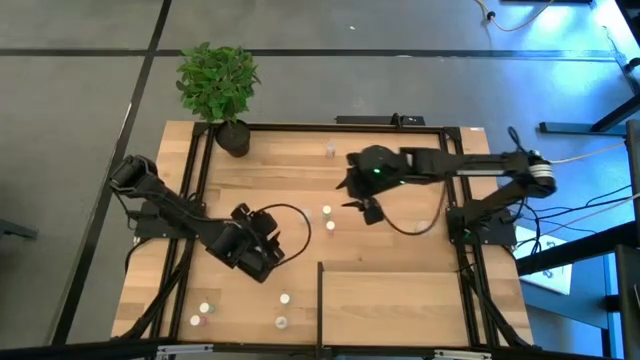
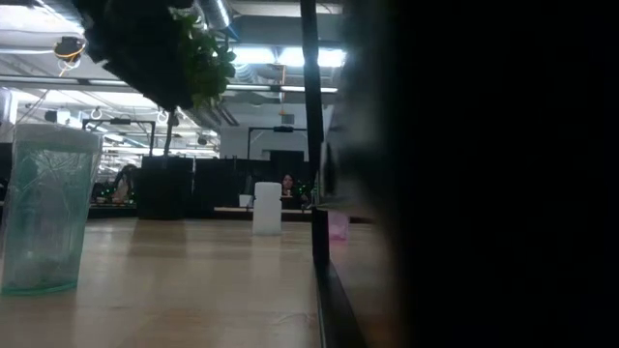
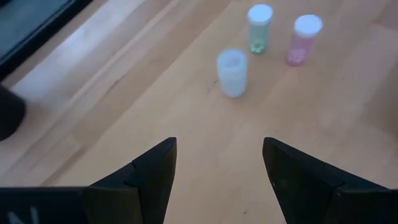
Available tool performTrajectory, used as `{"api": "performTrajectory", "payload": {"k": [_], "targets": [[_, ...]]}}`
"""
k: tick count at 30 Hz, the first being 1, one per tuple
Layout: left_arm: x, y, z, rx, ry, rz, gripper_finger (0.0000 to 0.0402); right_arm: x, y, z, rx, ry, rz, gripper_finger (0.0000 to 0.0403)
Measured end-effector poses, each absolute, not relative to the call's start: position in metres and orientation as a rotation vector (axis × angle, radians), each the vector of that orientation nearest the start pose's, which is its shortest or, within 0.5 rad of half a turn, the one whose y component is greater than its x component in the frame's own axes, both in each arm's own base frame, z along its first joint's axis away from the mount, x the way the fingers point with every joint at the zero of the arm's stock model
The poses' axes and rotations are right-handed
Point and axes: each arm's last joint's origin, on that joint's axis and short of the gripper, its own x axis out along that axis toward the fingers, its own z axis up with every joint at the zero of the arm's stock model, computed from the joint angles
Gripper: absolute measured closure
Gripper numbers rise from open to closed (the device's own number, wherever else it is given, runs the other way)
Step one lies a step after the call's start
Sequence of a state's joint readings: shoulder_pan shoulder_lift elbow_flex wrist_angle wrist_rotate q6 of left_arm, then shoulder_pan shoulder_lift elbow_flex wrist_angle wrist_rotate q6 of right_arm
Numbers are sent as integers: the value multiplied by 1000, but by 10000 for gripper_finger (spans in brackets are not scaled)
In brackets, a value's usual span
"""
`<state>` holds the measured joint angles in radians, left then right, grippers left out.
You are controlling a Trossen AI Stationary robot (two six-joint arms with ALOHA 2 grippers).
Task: Pick and place medicine bottles onto shelf by color
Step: Put the left white pill bottle on the shelf
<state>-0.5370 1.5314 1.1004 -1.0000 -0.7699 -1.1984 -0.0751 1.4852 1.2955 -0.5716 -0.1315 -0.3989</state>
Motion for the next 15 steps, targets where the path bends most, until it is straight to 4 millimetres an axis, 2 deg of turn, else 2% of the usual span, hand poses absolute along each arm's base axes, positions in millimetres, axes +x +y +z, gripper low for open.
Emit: {"api": "performTrajectory", "payload": {"k": [8,15], "targets": [[221,-133,232,-174,793,815,169,370,-29,303,-281,814,207,173],[211,-141,232,-185,787,821,169,407,-32,288,-274,861,218,173]]}}
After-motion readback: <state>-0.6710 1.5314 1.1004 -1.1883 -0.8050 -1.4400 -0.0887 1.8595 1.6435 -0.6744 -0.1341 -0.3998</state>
